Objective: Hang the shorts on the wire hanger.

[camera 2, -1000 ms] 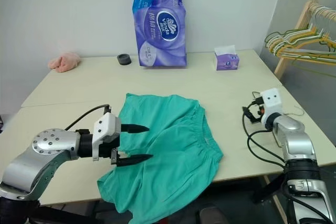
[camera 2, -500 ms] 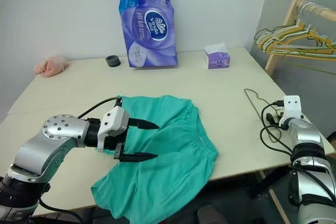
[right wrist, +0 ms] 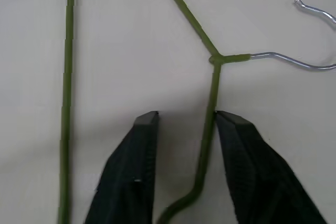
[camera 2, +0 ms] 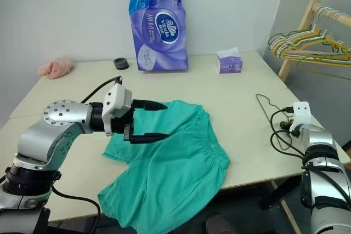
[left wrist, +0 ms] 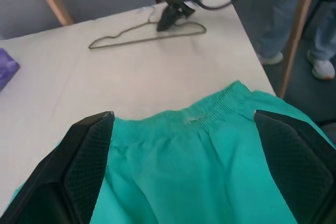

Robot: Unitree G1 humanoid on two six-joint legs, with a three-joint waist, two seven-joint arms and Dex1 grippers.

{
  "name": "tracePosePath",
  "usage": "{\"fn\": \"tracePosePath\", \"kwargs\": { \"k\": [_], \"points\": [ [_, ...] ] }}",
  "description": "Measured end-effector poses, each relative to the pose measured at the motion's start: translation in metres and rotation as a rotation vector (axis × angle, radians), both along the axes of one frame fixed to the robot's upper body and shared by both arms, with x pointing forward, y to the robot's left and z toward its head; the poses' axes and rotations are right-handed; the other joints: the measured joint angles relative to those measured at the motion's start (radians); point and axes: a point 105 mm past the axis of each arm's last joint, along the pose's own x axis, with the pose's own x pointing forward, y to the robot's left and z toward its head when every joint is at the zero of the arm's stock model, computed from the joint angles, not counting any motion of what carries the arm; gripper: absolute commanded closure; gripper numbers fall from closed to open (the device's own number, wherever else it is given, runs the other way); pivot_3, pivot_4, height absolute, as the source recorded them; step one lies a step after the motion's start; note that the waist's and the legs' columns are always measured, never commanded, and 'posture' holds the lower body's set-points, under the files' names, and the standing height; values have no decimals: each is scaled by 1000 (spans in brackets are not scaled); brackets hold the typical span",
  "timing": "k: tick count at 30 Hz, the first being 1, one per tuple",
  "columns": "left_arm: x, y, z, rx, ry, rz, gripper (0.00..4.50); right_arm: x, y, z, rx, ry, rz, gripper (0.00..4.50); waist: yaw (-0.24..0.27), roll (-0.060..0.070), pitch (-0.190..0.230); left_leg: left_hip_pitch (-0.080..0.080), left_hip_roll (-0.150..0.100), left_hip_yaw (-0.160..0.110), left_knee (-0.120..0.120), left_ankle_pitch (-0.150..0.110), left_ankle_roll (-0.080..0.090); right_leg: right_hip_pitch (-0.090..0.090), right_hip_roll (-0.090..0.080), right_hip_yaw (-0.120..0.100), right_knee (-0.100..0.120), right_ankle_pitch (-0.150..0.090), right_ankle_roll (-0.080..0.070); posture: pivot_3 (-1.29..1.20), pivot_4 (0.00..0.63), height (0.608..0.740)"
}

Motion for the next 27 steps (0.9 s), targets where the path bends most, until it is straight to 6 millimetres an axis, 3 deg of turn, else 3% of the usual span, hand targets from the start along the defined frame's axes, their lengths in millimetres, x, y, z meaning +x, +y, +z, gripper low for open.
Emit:
{"fn": "tracePosePath", "kwargs": {
  "k": [2, 3, 9, 13, 17, 20, 24, 27],
  "points": [
    [1, 2, 2, -17, 17, 17, 0, 0, 0, 0, -3, -4, -1, 4330, 3, 0, 0, -1, -1, -1, 0, 0, 0, 1, 0, 1, -2, 1, 1, -185, 30, 740],
    [1, 3, 3, -23, 23, 25, 0, 1, 0, 0, -9, -8, -3, 4446, 3, 0, 0, -1, -1, -1, 0, -1, 1, 1, 0, 2, -3, 1, 1, -185, 30, 740],
    [15, 20, 10, -64, 15, 129, 0, 4, 5, 3, -64, -25, 61, 4446, 1, 1, 1, -2, -1, -1, 0, -2, 3, 1, 0, 3, -5, 1, 2, -191, 32, 740],
    [29, 36, 18, -71, -18, 230, 0, 16, 25, 25, -133, -109, 207, 4446, -6, 9, 6, -3, -1, 1, -1, -2, 3, -2, 0, 7, -5, 2, 3, -191, 33, 740],
    [45, 62, 27, -81, -38, 363, 0, 29, 77, 86, -236, -329, 494, 4446, -5, 14, 9, -2, 0, 2, -4, -2, 3, -5, 2, 9, -5, 2, 4, -199, 34, 740],
    [49, 78, 24, -61, -15, 419, 0, 22, 128, 125, -312, -461, 742, 4446, -2, 14, 9, -2, 1, 2, -7, -2, 3, -5, 2, 8, -7, 1, 4, -198, 34, 740],
    [52, 86, 18, -67, 29, 440, 0, 5, 176, 143, -378, -545, 983, 4446, 6, 14, 9, -5, 0, 2, -8, -2, 2, -7, 0, 7, -8, 1, 5, -192, 32, 740],
    [53, 88, 17, -74, 56, 442, 0, -7, 199, 146, -425, -585, 1120, 4446, 15, 14, 9, -13, 0, 1, -5, -2, 2, -13, -1, 6, -7, 1, 5, -190, 31, 740]
  ]
}}
